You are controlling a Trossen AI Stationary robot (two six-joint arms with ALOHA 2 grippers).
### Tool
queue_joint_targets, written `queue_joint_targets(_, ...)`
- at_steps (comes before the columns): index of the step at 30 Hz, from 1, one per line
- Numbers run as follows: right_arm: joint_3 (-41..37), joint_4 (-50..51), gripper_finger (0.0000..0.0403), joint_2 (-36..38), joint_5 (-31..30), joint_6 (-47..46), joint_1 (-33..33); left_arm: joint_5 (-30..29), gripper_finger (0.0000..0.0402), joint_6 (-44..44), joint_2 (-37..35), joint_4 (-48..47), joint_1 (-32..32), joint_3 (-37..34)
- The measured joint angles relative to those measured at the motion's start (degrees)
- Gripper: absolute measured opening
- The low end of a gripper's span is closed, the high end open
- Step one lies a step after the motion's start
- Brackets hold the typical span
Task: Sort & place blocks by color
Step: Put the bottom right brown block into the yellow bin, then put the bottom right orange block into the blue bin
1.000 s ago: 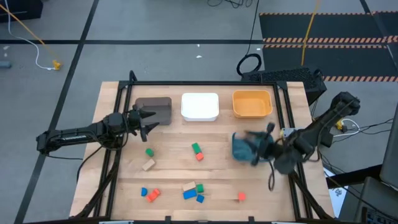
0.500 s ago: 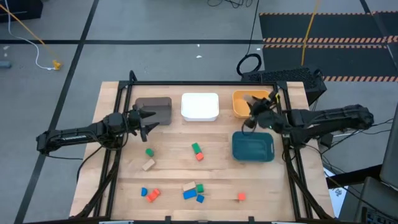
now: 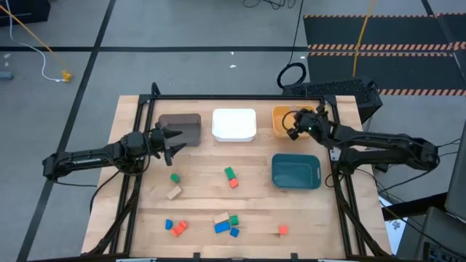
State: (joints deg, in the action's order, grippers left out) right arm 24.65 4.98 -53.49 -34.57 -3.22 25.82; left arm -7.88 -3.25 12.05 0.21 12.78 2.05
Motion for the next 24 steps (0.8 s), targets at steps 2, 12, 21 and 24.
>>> queue_joint_targets(2,-2.39,-4.49,0.0119,0.0,2.04,-1.21,1.38,0.0,0.0273,0.0,-0.02,0.0,0.0,0.01)
queue_joint_targets(12,-8.76,-17.14,0.0155,0.02,4.7,-1.69,5.27,0.0,0.0273,0.0,-0.01,0.0,0.0,0.0)
queue_joint_targets(21,-8.85,-17.64,0.0242,0.35,4.97,-2.58,5.3,0.0,0.0273,0.0,-0.02,0.0,0.0,0.0)
queue_joint_targets(24,-7.88,-17.65,0.0254,2.4,10.79,-8.45,3.22,0.0,0.0273,0.0,0.0,0.0,0.0,0.02)
